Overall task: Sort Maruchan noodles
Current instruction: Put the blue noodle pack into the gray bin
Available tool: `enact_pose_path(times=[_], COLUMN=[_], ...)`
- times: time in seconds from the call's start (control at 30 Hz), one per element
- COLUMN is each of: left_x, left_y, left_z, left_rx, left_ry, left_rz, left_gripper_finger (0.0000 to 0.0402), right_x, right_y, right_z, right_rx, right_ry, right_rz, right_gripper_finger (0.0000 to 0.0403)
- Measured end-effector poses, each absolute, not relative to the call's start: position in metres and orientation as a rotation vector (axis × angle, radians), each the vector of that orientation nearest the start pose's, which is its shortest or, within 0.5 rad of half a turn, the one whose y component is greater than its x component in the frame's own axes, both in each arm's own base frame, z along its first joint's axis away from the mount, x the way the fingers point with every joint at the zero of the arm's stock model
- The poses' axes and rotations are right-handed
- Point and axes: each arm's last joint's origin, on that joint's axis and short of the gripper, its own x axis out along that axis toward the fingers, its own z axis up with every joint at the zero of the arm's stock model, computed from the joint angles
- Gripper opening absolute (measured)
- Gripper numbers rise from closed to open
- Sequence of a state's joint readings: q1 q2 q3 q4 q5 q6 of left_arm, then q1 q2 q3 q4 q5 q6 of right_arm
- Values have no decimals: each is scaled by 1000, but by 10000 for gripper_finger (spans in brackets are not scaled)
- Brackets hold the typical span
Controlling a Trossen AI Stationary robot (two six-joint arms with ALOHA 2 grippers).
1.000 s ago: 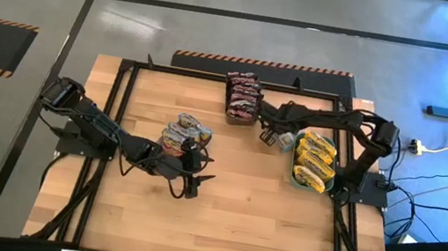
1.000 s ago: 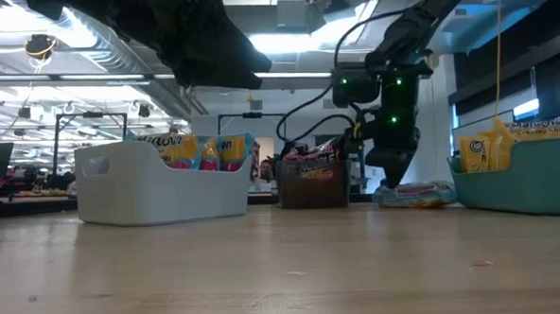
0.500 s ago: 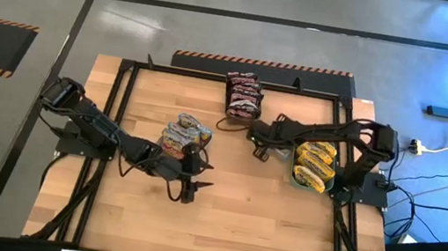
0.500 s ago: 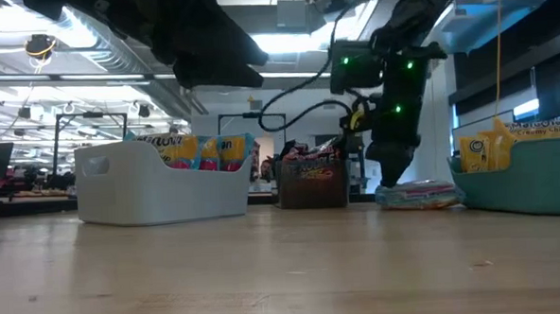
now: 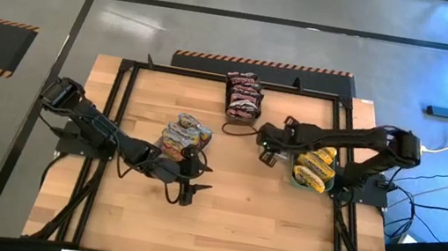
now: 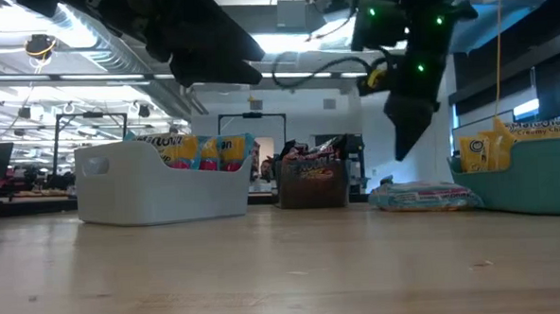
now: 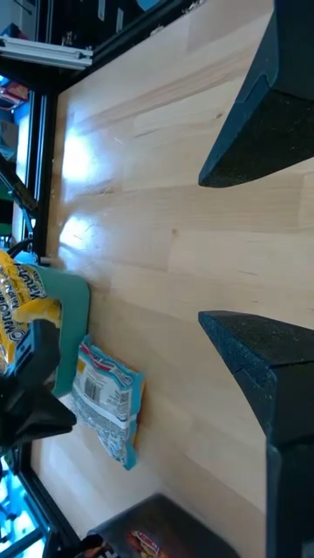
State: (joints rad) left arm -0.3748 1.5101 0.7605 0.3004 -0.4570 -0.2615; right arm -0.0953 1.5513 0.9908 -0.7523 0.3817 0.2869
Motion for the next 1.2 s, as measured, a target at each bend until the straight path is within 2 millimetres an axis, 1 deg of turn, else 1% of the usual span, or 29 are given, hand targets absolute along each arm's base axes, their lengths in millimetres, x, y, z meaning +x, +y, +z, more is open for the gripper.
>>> enact_pose_path(times=[0.07,0.17,0.3,0.43,0.53,0.63,0.77,0.87,1.0,1.07,1.2], left_x=[292,292,292,292,292,293,293,293,294,296,301], left_y=[-101,-101,-101,-101,-101,-100,-100,-100,-101,-102,-100], left_z=[203,203,203,203,203,204,204,204,207,208,210], left_rx=[-76,-77,-75,-75,-75,-79,-79,-80,-93,-105,-119], left_ry=[397,397,397,397,396,389,389,387,358,332,278], left_rz=[132,131,131,131,132,134,133,133,129,126,127], left_gripper_finger=[238,238,238,238,238,238,238,238,238,238,238], right_x=[269,258,256,258,264,272,282,287,283,276,257], right_y=[-44,-54,-63,-61,-50,-35,-14,2,23,33,44], right_z=[192,176,157,152,153,154,158,161,180,188,191], right_rx=[86,119,194,246,270,282,344,347,308,294,294], right_ry=[1262,1299,1233,1161,1130,1085,1011,968,907,882,856], right_rz=[-598,-627,-602,-549,-482,-381,-246,-148,-77,-52,-53], right_gripper_finger=[24,24,24,24,24,24,24,24,24,24,24])
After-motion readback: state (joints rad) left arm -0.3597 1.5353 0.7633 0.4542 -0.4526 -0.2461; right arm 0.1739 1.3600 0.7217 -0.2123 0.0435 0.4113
